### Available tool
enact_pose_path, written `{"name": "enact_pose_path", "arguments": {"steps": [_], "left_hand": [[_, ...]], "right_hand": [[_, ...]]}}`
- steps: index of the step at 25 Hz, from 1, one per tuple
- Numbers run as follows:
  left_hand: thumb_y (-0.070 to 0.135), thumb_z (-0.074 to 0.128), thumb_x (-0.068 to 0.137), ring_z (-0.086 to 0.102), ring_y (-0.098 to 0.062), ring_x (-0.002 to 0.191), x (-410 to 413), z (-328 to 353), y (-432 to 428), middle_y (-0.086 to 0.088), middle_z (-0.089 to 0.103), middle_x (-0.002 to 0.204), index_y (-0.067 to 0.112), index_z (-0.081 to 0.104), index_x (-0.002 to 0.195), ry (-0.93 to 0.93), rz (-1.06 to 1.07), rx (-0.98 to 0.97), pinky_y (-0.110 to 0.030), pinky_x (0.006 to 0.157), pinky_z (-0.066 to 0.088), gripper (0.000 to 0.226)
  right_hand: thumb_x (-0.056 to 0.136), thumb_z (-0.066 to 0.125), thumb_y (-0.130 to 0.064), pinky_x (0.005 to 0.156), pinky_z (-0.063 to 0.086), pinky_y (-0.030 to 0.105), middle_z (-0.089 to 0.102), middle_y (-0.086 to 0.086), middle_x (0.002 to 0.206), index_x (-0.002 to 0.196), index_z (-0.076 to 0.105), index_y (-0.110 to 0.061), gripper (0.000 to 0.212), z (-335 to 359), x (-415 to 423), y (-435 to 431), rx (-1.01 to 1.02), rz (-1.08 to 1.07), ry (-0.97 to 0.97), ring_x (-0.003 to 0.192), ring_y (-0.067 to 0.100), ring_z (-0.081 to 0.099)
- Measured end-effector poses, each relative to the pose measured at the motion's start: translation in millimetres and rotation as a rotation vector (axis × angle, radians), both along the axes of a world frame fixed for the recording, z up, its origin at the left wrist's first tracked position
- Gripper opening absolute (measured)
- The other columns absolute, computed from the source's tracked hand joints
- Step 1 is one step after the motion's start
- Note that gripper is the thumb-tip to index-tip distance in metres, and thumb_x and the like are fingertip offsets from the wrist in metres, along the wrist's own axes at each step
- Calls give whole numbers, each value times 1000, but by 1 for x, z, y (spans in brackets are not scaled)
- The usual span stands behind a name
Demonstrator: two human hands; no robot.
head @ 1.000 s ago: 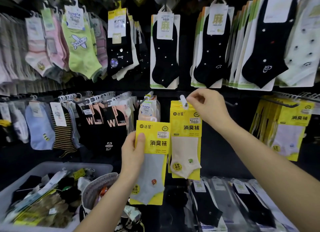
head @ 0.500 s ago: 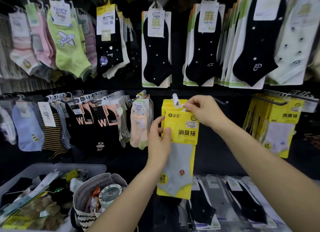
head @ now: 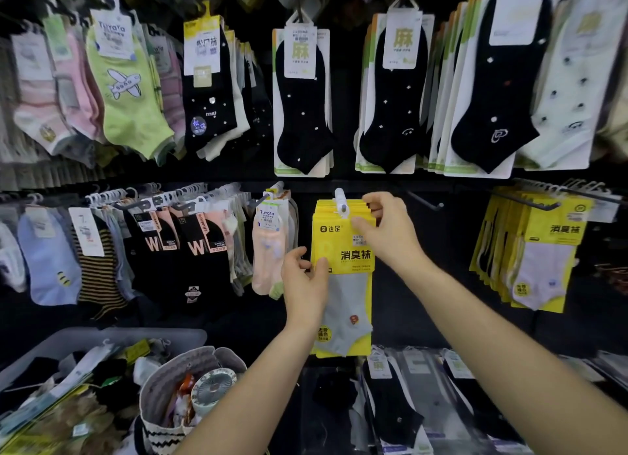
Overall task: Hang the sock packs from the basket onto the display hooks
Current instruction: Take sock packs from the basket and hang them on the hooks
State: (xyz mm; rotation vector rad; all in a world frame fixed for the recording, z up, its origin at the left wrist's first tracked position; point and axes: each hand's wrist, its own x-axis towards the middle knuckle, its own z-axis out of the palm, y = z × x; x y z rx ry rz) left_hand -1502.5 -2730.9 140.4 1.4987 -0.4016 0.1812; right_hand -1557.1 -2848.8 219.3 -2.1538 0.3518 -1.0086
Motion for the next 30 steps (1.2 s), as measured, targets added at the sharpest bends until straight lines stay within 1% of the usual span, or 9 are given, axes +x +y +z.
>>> {"name": "enact_pose_path", "arguments": {"steps": [3,5,8,13,15,17,19,25,30], "left_hand": [[26,58,89,45,-14,121,9,-2,-1,-5,46,134,10,39,134,-42,-27,72,-26,96,40,51],[23,54,92,44,-13,127,11,-2,-6,-3,49,135,13,41,135,-105,-147,99,-33,105,40,46],[9,48,94,58,3,105,5,-9,-11,13,61,113,27,43,124,-128,-301,22,-19,90,49,36],[8,48,94,59,-1,108,2,-21,-4,13,61,117,20,41,133,-102,-362,-24,-15,86,49,42],[15,53,94,54,-4,117,-5,-49,7,6,55,131,19,36,139,-18,-339,2,-19,91,48,49],[32,59,89,34,-12,136,-14,-95,26,1,31,151,20,22,147,143,-222,125,-30,108,35,69],[40,61,85,20,-15,142,-31,-152,47,3,20,155,23,19,148,306,-171,250,-35,113,26,78],[16,65,86,45,-21,124,-130,-292,76,-15,38,145,2,34,139,610,-276,541,-18,94,34,63],[17,62,88,45,-23,127,-172,-355,94,-12,42,143,2,32,141,699,-395,828,-17,87,36,63]], "right_hand": [[86,64,-25,107,37,39,38,4,141,141,31,-16,65,-41,-10,1,169,66,25,130,18,39],[90,59,-21,103,39,34,50,-5,132,141,31,-19,58,-64,-10,6,270,192,70,129,17,43],[92,56,-16,95,42,26,57,-19,111,143,27,-22,58,-79,-6,12,358,310,77,114,9,54],[88,62,-15,84,47,11,58,-15,116,130,35,-33,53,-91,-8,8,379,350,66,115,10,55],[87,64,-22,97,45,22,49,-9,135,139,30,-29,63,-122,-22,6,391,274,106,127,13,46],[87,64,-29,110,35,38,34,-1,149,147,20,-21,75,-172,-47,5,410,164,200,136,14,34],[88,63,-25,107,37,34,42,2,142,143,30,-16,65,-230,-83,2,429,102,299,131,16,40],[86,65,-10,92,46,34,60,20,112,121,53,1,40,-369,-187,23,529,23,738,103,26,59],[86,65,-21,89,46,31,64,9,111,113,59,-6,31,-419,-229,52,581,13,950,106,23,60]]}}
